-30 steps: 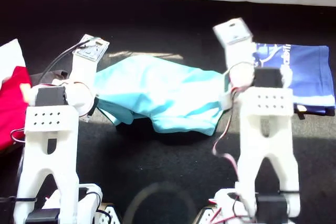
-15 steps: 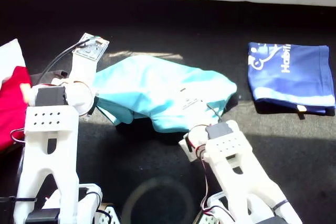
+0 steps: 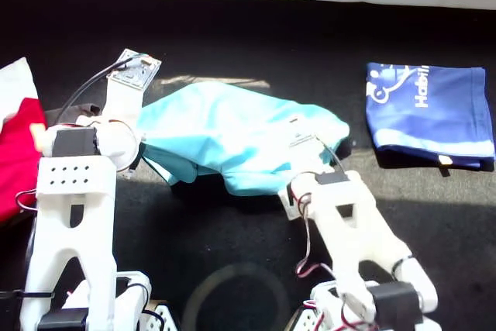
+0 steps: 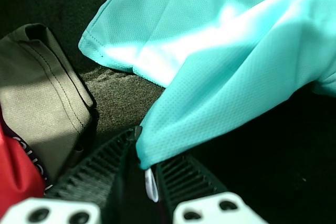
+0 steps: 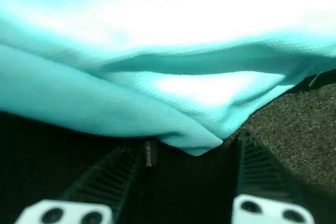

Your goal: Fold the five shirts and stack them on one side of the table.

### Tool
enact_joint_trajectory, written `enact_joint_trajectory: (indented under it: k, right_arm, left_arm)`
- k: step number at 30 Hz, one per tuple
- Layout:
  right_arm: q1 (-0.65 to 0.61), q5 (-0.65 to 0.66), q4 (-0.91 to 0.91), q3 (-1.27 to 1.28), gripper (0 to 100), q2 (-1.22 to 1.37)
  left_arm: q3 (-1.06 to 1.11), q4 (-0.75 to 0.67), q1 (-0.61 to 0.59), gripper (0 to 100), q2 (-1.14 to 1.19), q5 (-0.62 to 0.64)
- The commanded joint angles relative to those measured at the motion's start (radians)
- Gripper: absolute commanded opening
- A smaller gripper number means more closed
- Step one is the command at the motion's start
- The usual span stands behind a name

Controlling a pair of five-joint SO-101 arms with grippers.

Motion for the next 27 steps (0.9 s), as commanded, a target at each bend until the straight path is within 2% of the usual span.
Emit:
enact_joint_trajectory:
  k: [1,2,6,12,21,24,27]
  right_arm:
    - [0.038,-0.003,-0.010,-0.137,3.5,0.061]
    - [0.050,-0.005,-0.007,-0.168,0.0,0.064]
    - [0.105,-0.003,0.068,-0.263,0.5,0.022]
    - [0.170,0.014,0.260,-0.323,0.6,-0.220]
    - [0.179,0.267,0.642,-0.314,0.6,-0.611]
    - [0.177,0.315,0.733,-0.280,0.6,-0.680]
    - [0.176,0.373,0.740,-0.160,0.6,-0.700]
  left_arm:
    - [-0.010,-0.006,0.015,1,-0.010,-0.005]
    - [-0.010,0.000,0.015,1,-0.010,-0.005]
    - [-0.019,0.046,0.015,1,-0.010,-0.005]
    - [-0.162,0.190,0.015,1,-0.010,-0.005]
    - [-0.430,0.466,0.015,1,-0.010,-0.005]
    - [-0.433,0.520,0.015,1,-0.010,-0.005]
    - [-0.364,0.519,0.015,1,-0.010,-0.008]
